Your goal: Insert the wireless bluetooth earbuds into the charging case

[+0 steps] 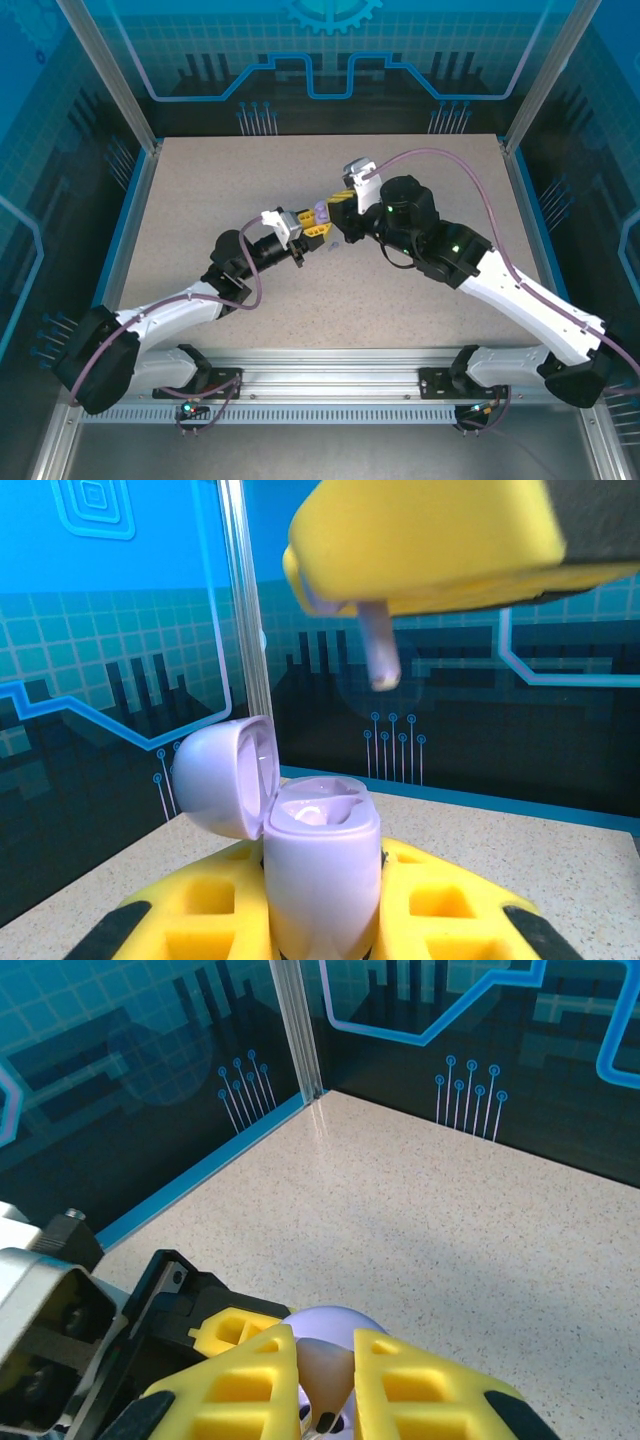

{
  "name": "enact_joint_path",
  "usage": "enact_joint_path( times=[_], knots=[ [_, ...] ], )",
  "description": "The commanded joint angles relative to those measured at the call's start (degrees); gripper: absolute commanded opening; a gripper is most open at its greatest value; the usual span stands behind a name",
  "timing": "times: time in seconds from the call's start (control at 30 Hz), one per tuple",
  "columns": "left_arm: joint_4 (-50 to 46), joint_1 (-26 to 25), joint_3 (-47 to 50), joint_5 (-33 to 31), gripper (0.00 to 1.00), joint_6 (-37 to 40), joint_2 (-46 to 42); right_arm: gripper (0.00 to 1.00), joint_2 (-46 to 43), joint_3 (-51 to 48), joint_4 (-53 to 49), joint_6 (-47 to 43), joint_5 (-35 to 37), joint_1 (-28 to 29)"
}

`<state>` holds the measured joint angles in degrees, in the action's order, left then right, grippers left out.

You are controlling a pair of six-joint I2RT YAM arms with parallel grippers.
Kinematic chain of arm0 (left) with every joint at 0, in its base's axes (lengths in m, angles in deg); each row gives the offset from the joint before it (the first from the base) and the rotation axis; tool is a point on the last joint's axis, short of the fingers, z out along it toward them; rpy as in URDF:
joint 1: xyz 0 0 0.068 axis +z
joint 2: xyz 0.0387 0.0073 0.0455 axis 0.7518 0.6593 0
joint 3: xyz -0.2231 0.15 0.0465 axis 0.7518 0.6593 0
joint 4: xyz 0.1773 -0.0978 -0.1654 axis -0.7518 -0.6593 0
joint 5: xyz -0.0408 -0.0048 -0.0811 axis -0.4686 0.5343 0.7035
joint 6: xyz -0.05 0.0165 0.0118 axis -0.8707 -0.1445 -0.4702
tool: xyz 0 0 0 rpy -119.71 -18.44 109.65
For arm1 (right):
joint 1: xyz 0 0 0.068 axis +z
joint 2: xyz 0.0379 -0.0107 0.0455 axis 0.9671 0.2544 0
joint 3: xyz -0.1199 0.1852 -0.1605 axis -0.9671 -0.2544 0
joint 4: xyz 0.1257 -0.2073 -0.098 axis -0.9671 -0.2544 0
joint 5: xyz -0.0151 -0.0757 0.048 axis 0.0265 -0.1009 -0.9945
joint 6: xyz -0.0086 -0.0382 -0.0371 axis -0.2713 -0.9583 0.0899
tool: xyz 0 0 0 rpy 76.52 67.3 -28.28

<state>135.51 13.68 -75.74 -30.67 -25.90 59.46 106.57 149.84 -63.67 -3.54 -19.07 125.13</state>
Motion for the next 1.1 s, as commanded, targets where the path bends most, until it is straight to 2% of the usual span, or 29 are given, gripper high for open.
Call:
enact_joint_path(
  times=[0.0,0.77,1.07],
  knots=[
    [0.0,-0.4,-0.8,1.5,0.00,-0.4,-1.8,0.16,1.2,1.5,2.1,-0.3,-0.7,0.5],
    [-1.3,-0.4,-1.3,0.6,0.00,0.5,-2.6,0.14,1.7,-0.7,1.3,0.7,-3.8,0.5],
    [-1.7,-0.4,-1.7,0.4,0.00,0.9,-2.8,0.13,0.8,-2.5,0.9,0.1,-0.6,0.5]
  ],
)
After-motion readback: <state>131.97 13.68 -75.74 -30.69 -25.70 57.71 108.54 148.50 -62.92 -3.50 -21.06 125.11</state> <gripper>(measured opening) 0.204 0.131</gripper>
